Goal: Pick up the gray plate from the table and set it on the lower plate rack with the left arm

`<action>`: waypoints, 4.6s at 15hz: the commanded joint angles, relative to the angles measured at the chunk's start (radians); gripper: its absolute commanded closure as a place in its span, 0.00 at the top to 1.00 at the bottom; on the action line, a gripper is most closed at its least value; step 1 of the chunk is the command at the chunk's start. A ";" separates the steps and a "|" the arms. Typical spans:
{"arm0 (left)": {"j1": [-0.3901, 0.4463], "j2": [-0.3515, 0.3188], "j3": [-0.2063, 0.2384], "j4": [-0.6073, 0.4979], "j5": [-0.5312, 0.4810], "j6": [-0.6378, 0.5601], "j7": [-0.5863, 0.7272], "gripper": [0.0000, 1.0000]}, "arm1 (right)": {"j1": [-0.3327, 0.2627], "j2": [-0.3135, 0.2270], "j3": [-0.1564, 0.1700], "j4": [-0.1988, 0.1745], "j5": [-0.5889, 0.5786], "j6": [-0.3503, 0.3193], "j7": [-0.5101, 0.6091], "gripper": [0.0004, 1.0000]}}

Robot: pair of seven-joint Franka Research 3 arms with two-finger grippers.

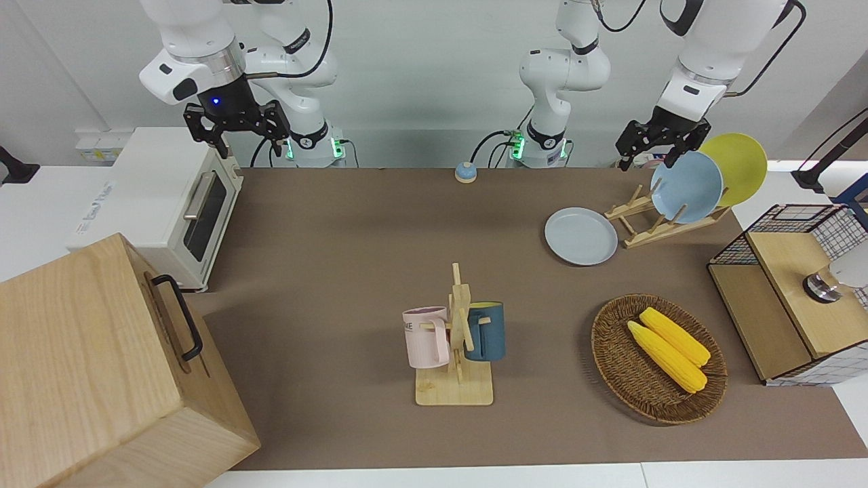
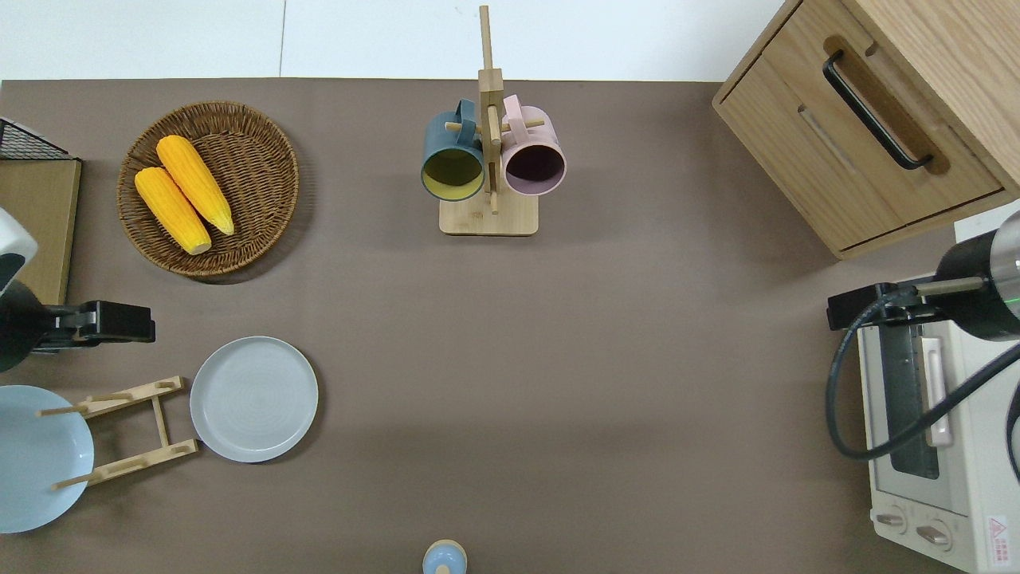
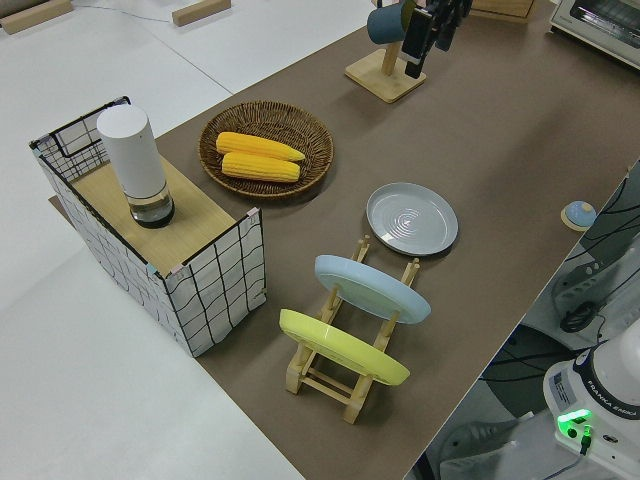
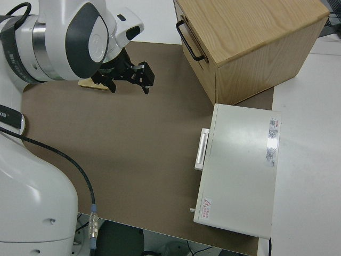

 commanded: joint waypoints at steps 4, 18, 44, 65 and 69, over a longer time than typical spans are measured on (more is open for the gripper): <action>0.014 0.009 -0.009 0.012 -0.001 -0.015 -0.008 0.99 | -0.025 -0.002 0.018 0.007 0.019 -0.016 0.009 0.99; 0.028 -0.036 0.088 -0.326 0.080 0.268 0.012 1.00 | -0.025 -0.002 0.018 0.007 0.019 -0.016 0.009 0.99; 0.037 0.007 0.144 -0.819 0.048 0.726 -0.005 0.99 | -0.025 -0.002 0.018 0.007 0.019 -0.016 0.009 0.99; 0.030 0.021 0.144 -0.818 0.030 0.732 -0.046 0.00 | -0.025 -0.002 0.018 0.007 0.019 -0.016 0.009 0.99; 0.028 0.019 0.143 -0.815 0.031 0.725 -0.046 0.00 | -0.025 -0.002 0.018 0.007 0.019 -0.016 0.009 0.99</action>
